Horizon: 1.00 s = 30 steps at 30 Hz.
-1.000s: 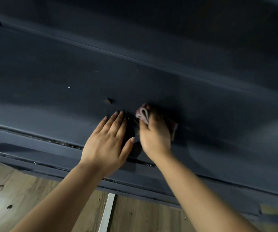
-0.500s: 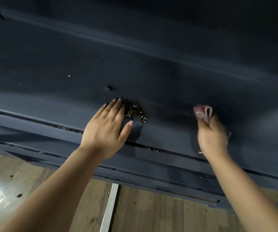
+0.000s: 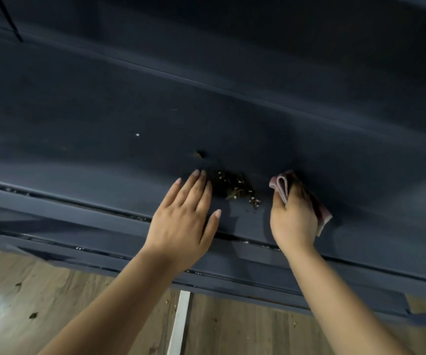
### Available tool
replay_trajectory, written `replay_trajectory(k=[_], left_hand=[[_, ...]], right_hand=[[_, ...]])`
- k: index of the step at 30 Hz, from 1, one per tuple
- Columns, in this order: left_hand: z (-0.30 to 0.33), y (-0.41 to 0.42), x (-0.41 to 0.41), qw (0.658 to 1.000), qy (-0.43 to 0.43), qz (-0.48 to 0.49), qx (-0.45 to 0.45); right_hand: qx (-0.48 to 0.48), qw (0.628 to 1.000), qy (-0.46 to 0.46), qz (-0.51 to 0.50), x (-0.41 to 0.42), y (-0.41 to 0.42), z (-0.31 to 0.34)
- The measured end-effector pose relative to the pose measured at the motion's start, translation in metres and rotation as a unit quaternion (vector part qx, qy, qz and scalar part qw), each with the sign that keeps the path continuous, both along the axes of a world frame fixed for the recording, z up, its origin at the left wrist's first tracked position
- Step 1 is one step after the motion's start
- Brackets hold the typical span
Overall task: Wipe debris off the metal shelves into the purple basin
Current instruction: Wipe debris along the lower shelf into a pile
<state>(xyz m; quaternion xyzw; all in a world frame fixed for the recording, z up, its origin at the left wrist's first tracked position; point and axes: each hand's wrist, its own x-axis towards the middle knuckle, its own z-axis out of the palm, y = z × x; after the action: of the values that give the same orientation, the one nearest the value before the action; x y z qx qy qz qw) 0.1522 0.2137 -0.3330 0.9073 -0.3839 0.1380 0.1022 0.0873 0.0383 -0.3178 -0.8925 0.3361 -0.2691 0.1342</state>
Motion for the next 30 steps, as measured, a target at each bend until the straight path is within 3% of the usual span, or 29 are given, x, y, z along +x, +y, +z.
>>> replay_trajectory(k=[5, 9, 16, 21, 25, 30], left_hand=[[0.005, 0.056, 0.052, 0.998, -0.023, -0.014, 0.053], [0.000, 0.067, 0.064, 0.998, 0.002, -0.009, 0.061], [-0.001, 0.064, 0.065, 0.999, 0.011, -0.031, 0.034], [-0.001, 0.065, 0.065, 0.999, 0.010, -0.034, 0.035], [0.001, 0.065, 0.063, 0.999, 0.018, -0.032, 0.041], [0.001, 0.067, 0.064, 0.998, 0.014, -0.035, 0.048]], right_hand=[[-0.013, 0.999, -0.031, -0.023, 0.035, 0.048, 0.002], [-0.002, 1.000, 0.002, -0.029, 0.058, 0.074, 0.008], [0.138, 0.990, 0.020, -0.009, 0.098, 0.107, 0.016], [0.252, 0.966, -0.053, -0.007, 0.084, 0.095, 0.025], [0.204, 0.974, -0.092, -0.034, 0.048, 0.057, 0.036], [0.150, 0.981, -0.003, -0.121, 0.002, -0.015, 0.048]])
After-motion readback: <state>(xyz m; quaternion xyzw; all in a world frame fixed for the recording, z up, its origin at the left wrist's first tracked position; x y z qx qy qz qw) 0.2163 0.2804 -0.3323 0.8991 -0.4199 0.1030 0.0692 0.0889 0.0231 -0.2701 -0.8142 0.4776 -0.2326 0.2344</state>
